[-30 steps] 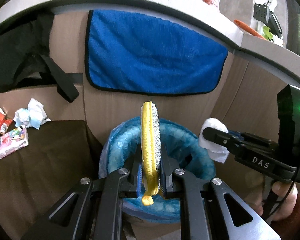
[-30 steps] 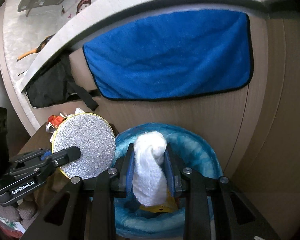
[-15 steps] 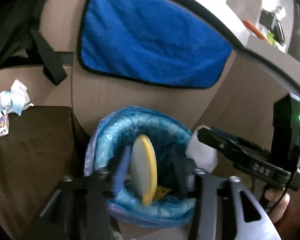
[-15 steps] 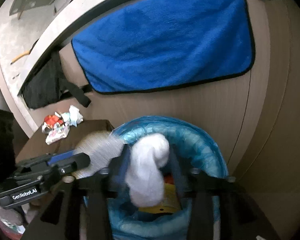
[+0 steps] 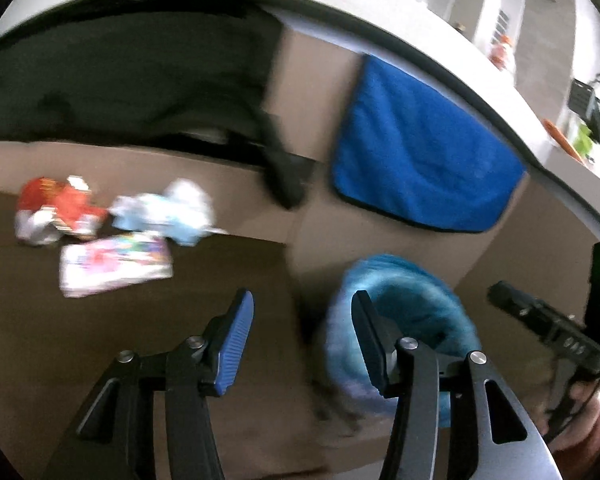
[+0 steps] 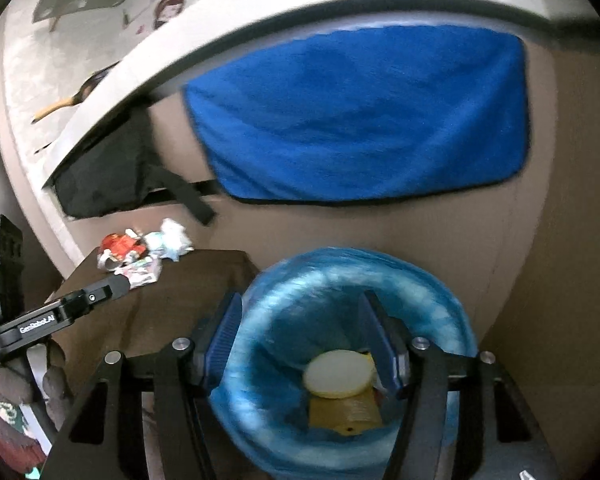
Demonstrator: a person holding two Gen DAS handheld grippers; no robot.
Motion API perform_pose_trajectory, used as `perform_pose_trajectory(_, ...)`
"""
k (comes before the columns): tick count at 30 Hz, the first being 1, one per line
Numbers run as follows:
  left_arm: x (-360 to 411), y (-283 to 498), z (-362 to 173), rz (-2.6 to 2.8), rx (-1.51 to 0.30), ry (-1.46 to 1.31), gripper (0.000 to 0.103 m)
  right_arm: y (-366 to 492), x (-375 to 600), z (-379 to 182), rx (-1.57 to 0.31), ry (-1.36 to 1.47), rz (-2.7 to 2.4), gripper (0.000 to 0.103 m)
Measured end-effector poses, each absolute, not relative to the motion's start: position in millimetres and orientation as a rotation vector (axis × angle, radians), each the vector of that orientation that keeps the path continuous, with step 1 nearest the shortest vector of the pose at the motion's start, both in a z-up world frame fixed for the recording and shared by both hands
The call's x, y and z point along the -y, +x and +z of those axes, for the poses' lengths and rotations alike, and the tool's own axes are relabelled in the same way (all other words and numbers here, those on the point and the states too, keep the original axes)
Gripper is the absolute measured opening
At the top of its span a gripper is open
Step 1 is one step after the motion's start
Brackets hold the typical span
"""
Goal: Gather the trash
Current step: 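Open both tools over the bin to drop the scrubber and tissue, then grasp the red snack wrapper with the left tool while the right tool grasps the crumpled blue-white tissue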
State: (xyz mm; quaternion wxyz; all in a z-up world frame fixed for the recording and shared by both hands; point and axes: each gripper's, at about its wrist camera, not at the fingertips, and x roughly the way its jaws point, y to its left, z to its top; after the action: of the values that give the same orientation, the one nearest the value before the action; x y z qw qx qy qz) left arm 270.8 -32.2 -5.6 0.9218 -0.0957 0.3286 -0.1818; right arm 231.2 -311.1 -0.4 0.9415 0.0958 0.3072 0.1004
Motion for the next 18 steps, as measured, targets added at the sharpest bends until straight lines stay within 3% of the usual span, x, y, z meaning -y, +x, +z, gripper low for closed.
perform_pose_trajectory(10,-126,270,-16,-0.135,-0.674,-0.324,0.053,264,199,19,-0.673,0.128,0.338,0.058)
perform_pose_trajectory(18,-177,287,-32,-0.163,-0.667,-0.379,0.053,319,117,1,-0.735,0.077,0.399,0.058)
